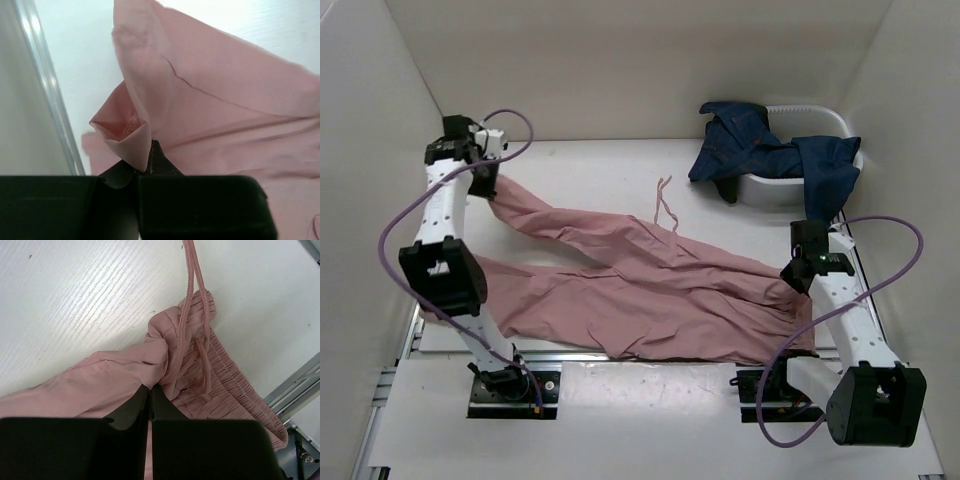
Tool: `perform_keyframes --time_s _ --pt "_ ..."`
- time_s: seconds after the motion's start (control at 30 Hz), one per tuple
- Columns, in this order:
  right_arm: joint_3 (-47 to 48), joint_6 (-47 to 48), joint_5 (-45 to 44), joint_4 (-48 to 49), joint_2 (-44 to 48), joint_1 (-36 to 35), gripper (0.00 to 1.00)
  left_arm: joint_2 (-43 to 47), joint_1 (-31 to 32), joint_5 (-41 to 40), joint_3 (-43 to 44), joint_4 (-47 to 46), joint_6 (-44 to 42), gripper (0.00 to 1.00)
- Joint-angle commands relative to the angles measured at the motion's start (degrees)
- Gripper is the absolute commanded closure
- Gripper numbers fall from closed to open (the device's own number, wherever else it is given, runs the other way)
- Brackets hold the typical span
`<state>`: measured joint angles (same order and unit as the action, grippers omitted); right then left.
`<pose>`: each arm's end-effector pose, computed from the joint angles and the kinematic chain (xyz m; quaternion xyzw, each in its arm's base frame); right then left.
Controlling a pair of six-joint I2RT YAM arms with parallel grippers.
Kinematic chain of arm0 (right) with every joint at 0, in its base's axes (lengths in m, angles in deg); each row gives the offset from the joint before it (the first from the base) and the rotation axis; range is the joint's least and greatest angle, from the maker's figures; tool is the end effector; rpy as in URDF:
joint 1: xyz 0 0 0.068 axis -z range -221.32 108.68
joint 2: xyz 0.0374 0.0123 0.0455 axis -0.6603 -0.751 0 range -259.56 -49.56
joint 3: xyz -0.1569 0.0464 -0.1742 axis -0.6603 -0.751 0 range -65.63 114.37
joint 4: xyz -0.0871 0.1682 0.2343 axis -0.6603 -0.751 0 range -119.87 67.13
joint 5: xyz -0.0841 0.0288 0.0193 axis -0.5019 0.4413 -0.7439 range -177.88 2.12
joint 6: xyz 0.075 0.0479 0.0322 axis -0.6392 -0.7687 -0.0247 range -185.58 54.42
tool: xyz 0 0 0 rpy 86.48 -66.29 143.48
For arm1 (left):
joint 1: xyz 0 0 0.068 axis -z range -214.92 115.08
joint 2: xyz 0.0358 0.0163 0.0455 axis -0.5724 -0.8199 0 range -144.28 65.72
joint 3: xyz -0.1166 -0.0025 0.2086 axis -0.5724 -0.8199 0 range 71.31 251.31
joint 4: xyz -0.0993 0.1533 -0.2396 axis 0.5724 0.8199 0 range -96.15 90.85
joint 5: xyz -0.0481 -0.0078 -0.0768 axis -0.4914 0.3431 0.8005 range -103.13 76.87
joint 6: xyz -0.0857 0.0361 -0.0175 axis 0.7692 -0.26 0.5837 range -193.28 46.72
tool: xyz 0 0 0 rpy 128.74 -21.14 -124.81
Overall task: Fold and stack the trousers
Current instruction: Fold the trousers
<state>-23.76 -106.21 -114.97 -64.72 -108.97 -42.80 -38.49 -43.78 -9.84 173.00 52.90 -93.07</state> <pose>0.2728 -0.0318 0.1520 0.3724 0.8628 -0.1186 0.3207 0.4370 0.0631 0.2425 0.0993 0.9639 0.0338 0.2447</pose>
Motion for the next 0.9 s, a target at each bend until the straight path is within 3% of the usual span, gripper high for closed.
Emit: perform_keyframes --time_s 0.0,0.17,0.37,0.47,0.57,0.7,0.73,0.77,0.8,0.87 --pt "0.41 -0.25 -3.67 -0.69 1.32 0.42 1.00 5.67 -1.76 -3.20 -7.01 -1.20 0.28 0.86" --pt "1.28 1.85 -3.67 0.98 4.31 0.94 1.00 7.44 -8.43 -4.78 -11.43 -2.97 0.81 0.86" --pt "7.97 3.88 -4.37 0.19 6.50 3.49 1.00 3.05 -17.13 -9.60 1.30 0.70 -3.75 0.86" --pt "6.49 -1.18 -3.85 -3.32 10.61 3.50 1.00 2.51 -20.31 -11.37 3.34 2.65 -6.74 0.86" --pt "1.84 -8.57 -4.99 -12.10 16.77 4.02 1.00 5.93 -24.00 -11.38 -5.07 3.88 -8.77 0.86" --pt "-3.80 -21.48 -0.25 -24.05 24.51 4.02 0.99 12.43 -28.31 -10.85 -20.10 0.64 -12.45 0.86" --pt "-6.16 -22.21 1.32 -25.46 25.66 4.02 0.89 13.40 -29.53 -10.15 -24.65 0.02 -12.46 0.86" --pt "-7.05 -22.22 2.99 -26.78 27.50 4.02 0.50 14.80 -29.55 -10.15 -26.61 0.02 -13.33 0.86" --pt "-7.06 -22.22 4.14 -26.80 28.04 4.02 0.35 15.34 -30.07 -9.54 -28.37 -1.46 -13.95 0.86" --pt "-4.54 -23.36 3.11 -29.24 28.56 4.02 0.23 16.04 -30.07 -9.53 -32.14 -2.88 -13.96 0.86"
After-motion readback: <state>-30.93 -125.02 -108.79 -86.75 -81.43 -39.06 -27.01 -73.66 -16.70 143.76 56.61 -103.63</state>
